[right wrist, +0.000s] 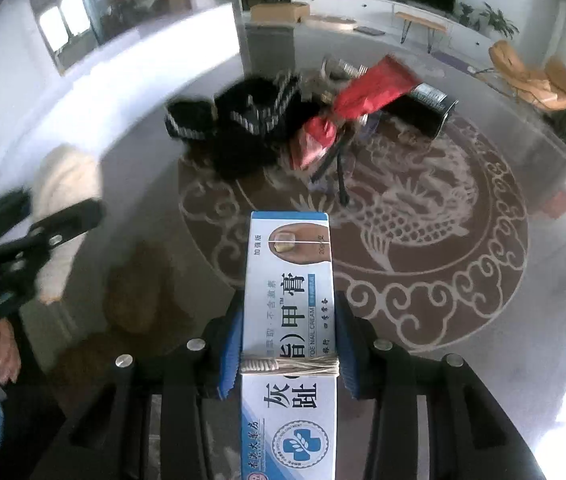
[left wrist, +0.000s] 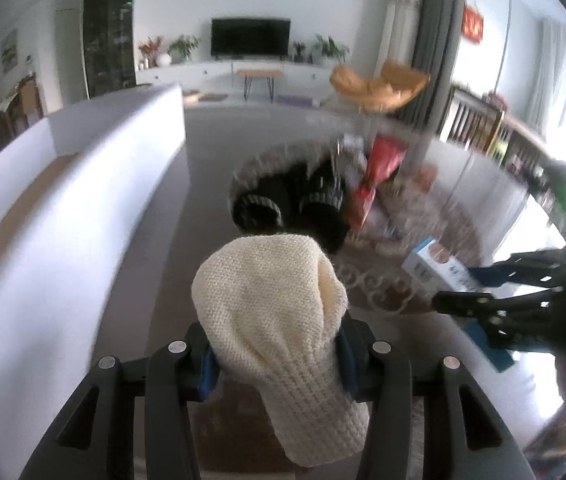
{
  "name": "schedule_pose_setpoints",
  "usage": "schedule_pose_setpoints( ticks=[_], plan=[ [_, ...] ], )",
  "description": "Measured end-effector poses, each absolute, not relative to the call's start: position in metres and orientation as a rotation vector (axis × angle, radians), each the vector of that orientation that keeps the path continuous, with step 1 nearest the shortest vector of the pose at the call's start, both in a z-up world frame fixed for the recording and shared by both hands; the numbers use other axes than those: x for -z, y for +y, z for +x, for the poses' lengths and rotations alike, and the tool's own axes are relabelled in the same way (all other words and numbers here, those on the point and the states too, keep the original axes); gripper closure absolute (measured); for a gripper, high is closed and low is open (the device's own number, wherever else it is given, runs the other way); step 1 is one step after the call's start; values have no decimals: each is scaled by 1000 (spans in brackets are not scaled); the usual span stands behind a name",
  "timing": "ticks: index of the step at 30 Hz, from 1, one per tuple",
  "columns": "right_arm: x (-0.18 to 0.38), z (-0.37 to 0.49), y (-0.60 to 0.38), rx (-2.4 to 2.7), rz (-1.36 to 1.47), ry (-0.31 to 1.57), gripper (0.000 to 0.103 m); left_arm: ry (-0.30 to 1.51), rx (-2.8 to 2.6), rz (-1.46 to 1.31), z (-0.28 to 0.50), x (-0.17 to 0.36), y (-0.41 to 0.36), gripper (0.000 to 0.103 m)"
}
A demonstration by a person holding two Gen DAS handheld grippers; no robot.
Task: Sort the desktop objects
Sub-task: 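Grasp the medicine box with the right tool while the left tool grasps the cream mitten, then carry the box and cream mitten into the bin and open both tools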
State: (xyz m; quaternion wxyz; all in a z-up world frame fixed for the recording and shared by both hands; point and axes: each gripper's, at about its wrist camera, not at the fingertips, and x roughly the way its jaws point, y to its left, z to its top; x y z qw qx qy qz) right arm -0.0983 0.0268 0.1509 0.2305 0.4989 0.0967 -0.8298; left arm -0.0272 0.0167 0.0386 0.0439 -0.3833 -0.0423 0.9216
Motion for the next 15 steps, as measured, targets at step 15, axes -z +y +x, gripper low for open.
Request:
schedule_pose_setpoints(
  ticks=[15],
  plan=[
    [-301,-115,-186,2116,1009,39,62,-397,-3109,-1131,4,-134,-210,56]
  ],
)
